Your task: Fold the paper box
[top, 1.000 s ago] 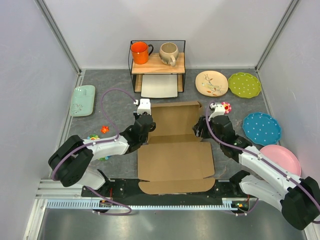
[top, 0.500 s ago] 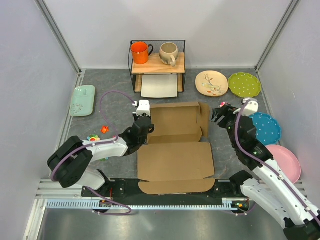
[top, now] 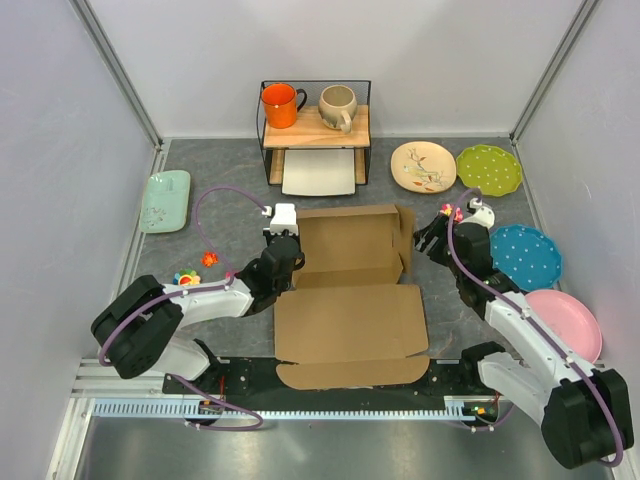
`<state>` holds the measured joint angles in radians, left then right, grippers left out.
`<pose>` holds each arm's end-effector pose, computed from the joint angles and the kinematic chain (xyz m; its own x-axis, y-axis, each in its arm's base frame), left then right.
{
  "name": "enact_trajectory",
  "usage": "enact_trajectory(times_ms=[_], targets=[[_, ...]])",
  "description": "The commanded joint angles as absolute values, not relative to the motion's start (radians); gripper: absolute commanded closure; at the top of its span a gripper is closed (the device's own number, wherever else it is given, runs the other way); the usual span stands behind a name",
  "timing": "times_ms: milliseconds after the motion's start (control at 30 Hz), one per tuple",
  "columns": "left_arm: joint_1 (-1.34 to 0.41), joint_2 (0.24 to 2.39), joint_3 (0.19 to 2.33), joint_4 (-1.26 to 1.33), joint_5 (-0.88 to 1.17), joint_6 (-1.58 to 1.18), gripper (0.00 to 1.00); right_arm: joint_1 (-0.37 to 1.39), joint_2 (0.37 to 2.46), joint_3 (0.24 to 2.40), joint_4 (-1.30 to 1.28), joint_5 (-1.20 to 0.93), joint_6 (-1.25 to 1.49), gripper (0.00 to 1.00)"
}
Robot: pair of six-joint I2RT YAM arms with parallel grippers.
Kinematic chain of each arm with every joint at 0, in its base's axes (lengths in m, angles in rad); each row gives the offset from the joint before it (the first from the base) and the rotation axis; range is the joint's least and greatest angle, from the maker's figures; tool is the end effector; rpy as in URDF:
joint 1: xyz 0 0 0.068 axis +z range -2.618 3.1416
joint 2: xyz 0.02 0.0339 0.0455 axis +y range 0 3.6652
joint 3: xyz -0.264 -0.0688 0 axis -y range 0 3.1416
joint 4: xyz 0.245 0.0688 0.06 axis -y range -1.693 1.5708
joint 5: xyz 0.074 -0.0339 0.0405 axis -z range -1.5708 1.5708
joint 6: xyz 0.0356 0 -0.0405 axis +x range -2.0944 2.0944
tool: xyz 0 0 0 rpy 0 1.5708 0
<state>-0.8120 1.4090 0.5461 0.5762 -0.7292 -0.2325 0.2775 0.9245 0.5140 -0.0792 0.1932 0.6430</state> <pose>0.2090 -0.1860 0.1985 -0.2127 -0.0254 -0.9768 0.0539 0.9978 -0.0377 0.1997 0.0498 0.2303 -0.4255 0.4906 -0.7604 0.1865 0.8698 0.4569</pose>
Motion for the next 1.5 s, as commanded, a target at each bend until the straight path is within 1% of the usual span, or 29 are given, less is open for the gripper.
enact_trajectory(times_ms=[0,233,400,633,867,967,1000,1033,1067,1100,1167,1200,1300,1367,1400,1467], targets=[[-0.816,1.399,0.537,0.595,-0.736,-0.175,0.98,0.278,0.925,0.474,0.145,0.046,0.635,0.23],[-0.816,1.408,0.551,0.606,-0.715,-0.15,0.98,0.307,0.951,0.463,0.219,-0.04,0.578,0.2],[-0.816,1.417,0.563,0.6,-0.7,-0.143,0.98,0.366,0.982,0.488,0.222,-0.029,0.517,0.19],[-0.815,1.422,0.577,0.595,-0.68,-0.13,0.98,0.391,1.008,0.499,0.25,-0.011,0.491,0.16],[-0.816,1.419,0.575,0.615,-0.647,-0.126,0.98,0.403,1.152,0.564,0.282,0.023,0.463,0.15],[-0.816,1.414,0.574,0.62,-0.638,-0.123,0.98,0.414,1.202,0.587,0.297,0.058,0.445,0.2],[-0.816,1.414,0.569,0.624,-0.637,-0.12,0.98,0.42,1.212,0.592,0.304,0.064,0.437,0.24],[-0.815,1.413,0.569,0.63,-0.635,-0.12,0.98,0.425,1.221,0.597,0.305,0.078,0.43,0.26],[-0.815,1.413,0.568,0.634,-0.635,-0.118,0.98,0.436,1.238,0.609,0.304,0.086,0.423,0.3],[-0.816,1.413,0.569,0.634,-0.635,-0.118,0.98,0.443,1.249,0.617,0.298,0.095,0.416,0.36],[-0.815,1.413,0.572,0.635,-0.637,-0.117,0.98,0.462,1.267,0.629,0.284,0.133,0.39,0.44],[-0.815,1.411,0.572,0.635,-0.638,-0.115,0.98,0.48,1.269,0.63,0.282,0.152,0.384,0.51],[-0.815,1.404,0.574,0.641,-0.643,-0.112,0.98,0.521,1.264,0.624,0.276,0.225,0.348,0.65],[-0.815,1.401,0.572,0.649,-0.646,-0.112,0.98,0.552,1.261,0.617,0.273,0.292,0.316,0.71],[-0.815,1.393,0.574,0.649,-0.646,-0.12,0.98,0.564,1.259,0.615,0.273,0.316,0.308,0.76],[-0.815,1.388,0.575,0.647,-0.646,-0.135,0.98,0.596,1.264,0.614,0.278,0.366,0.289,0.8]])
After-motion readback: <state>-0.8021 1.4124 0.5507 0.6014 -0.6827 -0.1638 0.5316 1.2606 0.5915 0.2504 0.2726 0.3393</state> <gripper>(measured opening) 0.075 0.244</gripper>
